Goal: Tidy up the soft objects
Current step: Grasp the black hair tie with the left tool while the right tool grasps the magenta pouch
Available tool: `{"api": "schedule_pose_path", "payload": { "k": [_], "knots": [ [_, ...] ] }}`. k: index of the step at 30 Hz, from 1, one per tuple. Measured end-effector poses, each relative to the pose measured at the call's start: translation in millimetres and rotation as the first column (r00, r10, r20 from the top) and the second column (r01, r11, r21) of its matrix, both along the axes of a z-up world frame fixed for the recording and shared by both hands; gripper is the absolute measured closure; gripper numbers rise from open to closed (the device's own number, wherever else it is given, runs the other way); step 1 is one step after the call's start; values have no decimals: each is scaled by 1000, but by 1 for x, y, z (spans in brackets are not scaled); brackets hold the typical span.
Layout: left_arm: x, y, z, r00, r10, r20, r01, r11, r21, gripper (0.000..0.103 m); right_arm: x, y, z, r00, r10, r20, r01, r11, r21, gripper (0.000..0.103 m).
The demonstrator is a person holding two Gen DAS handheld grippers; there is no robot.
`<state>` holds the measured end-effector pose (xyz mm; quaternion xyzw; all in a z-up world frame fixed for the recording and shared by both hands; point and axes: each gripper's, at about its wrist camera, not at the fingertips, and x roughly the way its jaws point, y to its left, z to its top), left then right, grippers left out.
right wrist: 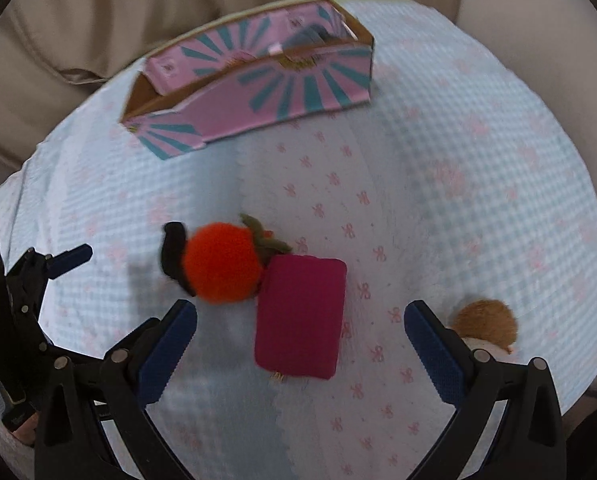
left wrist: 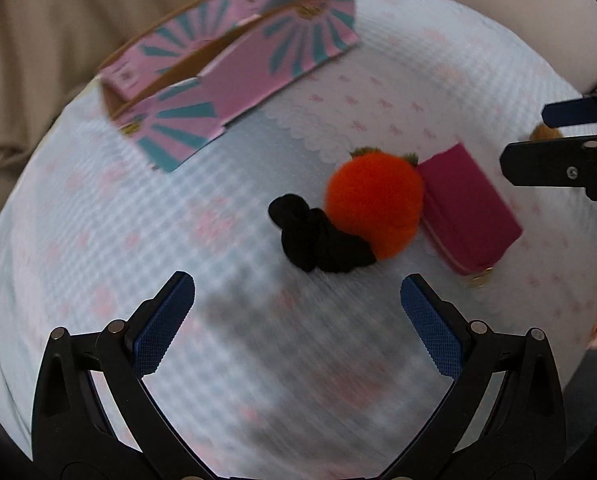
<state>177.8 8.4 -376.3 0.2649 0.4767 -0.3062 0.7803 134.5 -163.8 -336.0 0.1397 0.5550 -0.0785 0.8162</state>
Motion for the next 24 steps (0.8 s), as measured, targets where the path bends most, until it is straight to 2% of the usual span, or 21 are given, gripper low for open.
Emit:
{"api": "schedule_pose_path", "payload": {
  "k": [7,14,16,17,18,19,22,24],
  "knots": [
    [22,-21,-39,983,-182,-3,182,983,11,11,16,1,-49,996,-40,-77,40,999,1,0],
    [17,-37,-61,925,-379,-14,380,925,26,25,20,7,-79,989,-52,-140,51,999,-11,0],
    [14,-39,-62,914,-405,-19,405,914,28,36,21,6,-82,988,-54,-144,52,999,-13,0],
    [14,-41,-63,908,-418,-22,418,908,30,39,21,6,-83,988,-53,-146,52,999,-13,2],
    [13,-42,-63,903,-428,-30,429,903,27,48,22,5,-84,988,-52,-147,50,999,-14,5],
    [12,-42,-64,902,-431,-36,432,902,22,57,24,6,-85,988,-48,-150,47,999,-13,14],
    [14,-40,-63,903,-426,-60,428,904,7,67,27,9,-87,987,-32,-155,34,999,9,32],
    [15,-37,-62,908,-413,-72,414,910,-5,70,31,13,-85,988,-18,-153,19,1000,1,37]
  ]
}}
